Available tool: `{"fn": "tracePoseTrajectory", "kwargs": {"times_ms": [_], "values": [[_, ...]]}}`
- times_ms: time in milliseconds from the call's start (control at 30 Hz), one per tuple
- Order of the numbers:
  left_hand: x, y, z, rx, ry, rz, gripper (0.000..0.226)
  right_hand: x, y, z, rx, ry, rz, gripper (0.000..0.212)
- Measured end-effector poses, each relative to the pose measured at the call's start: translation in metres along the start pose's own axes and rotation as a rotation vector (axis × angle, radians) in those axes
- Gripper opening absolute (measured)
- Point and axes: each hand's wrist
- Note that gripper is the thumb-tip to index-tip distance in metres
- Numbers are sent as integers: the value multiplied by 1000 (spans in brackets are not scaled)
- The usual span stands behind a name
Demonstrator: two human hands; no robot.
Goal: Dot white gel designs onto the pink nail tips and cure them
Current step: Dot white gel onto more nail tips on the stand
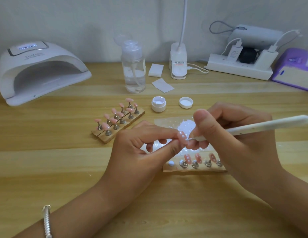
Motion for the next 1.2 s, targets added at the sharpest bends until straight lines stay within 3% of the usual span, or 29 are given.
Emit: {"fn": "tracePoseTrajectory", "kwargs": {"times_ms": [333,1200], "values": [[-2,0,-1,-8,13,1,7,-2,0,-1,12,-71,58,31],[-1,-1,0,-5,24,25,7,-4,1,-1,-3,-51,19,30]]}}
Point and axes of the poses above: each hand's wrist, its own z-axis towards the middle knuckle, its own y-axis out of the palm, x = y × z, and after that the axes turned 14 degrees about y, right-handed
